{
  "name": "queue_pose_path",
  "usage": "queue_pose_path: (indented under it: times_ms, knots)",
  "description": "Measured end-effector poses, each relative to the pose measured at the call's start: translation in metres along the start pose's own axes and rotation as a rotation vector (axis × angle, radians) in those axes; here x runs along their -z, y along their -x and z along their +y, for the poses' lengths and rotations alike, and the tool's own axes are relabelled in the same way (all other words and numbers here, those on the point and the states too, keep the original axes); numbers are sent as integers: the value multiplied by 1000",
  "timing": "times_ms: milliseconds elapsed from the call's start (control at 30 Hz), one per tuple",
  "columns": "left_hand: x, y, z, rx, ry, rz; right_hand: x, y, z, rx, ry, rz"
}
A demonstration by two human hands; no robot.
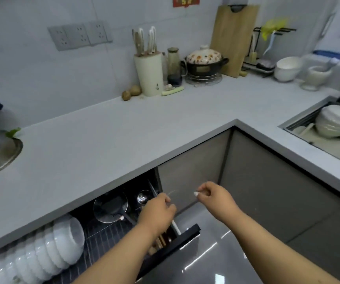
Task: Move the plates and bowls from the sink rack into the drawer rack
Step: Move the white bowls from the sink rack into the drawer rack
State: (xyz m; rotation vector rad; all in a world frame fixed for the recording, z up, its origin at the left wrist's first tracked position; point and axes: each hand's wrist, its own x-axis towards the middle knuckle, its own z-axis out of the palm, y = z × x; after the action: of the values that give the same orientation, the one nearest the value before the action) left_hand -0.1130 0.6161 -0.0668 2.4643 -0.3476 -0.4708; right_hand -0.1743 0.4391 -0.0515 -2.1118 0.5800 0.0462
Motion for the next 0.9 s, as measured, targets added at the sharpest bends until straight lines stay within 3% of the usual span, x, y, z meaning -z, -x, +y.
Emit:
queue_pose_path:
  times_ms: [400, 667, 900]
  knots:
    - [-126, -53, 200, -318, -158, -133, 201, -14, 119, -156, -246, 306]
    - [-171, -91, 261, -487, -215, -181, 251, -18, 166, -267, -332, 409]
    - [-205, -158, 318, -611, -422, -223, 297, -52, 198, -356, -364, 519]
